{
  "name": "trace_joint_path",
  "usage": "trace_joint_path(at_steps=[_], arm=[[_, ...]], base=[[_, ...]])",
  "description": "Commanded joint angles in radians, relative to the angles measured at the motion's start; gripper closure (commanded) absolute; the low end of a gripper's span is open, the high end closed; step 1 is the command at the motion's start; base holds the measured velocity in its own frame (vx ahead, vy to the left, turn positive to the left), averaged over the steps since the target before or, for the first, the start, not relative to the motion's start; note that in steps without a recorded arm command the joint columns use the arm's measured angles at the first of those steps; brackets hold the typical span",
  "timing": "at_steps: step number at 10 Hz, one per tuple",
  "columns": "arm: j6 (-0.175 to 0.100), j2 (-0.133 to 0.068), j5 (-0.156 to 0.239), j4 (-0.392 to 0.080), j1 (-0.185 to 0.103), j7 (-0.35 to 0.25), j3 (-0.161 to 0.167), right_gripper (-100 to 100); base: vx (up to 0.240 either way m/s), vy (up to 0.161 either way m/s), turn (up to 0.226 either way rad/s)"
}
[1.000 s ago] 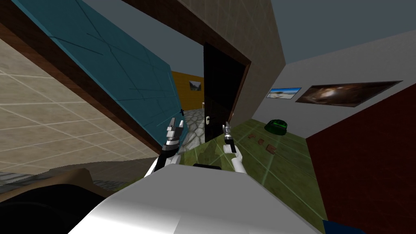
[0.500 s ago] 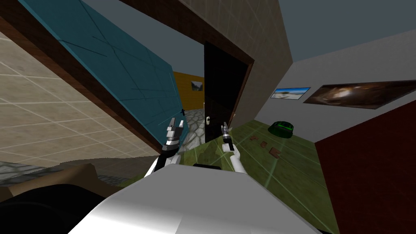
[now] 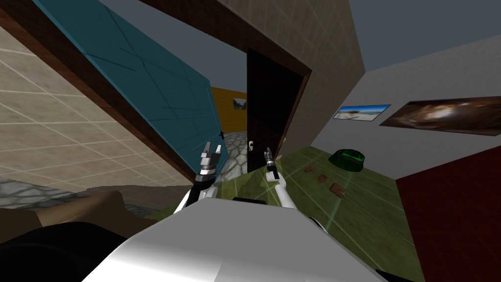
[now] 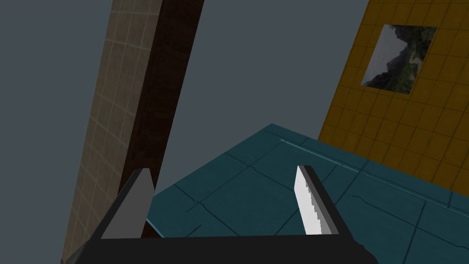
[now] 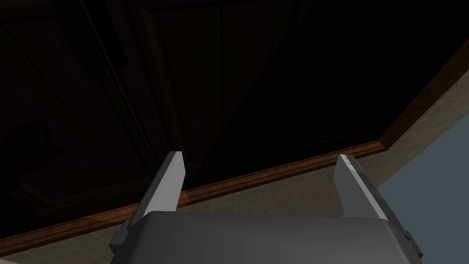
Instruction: Push the door open
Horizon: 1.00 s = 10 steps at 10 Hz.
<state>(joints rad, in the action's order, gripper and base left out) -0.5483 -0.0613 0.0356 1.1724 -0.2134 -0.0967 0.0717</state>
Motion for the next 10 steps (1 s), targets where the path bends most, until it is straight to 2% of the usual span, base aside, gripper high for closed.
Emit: trace_joint_path(at_steps=[1, 2, 3, 4, 5, 8, 9, 10], arm=[[-0.01, 0.0, 0.0, -0.034, -0.011, -0.001, -0.001, -100], [-0.008, 0.002, 0.0, -0.075, -0.038, 0.0, 0.003, -100], [-0.008, 0.002, 0.0, -0.08, -0.038, 0.0, 0.003, -100], [-0.006, 0.005, 0.0, -0.114, -0.063, 0.0, 0.007, -100], [-0.006, 0.005, 0.0, -0.124, -0.063, 0.0, 0.007, -100], [0.0, 0.013, -0.001, -0.233, -0.137, 0.0, 0.018, -100], [0.0, 0.013, -0.001, -0.252, -0.137, 0.0, 0.018, -100], [0.001, 0.016, -0.002, -0.289, -0.16, 0.0, 0.022, -100]], base=[[0.017, -0.036, -0.009], [0.019, -0.044, 0.098], [0.026, -0.043, 0.062], [0.028, -0.055, 0.072], [0.025, -0.052, 0.056], [0.046, -0.081, 0.127], [0.039, -0.088, 0.039], [0.044, -0.052, 0.064]])
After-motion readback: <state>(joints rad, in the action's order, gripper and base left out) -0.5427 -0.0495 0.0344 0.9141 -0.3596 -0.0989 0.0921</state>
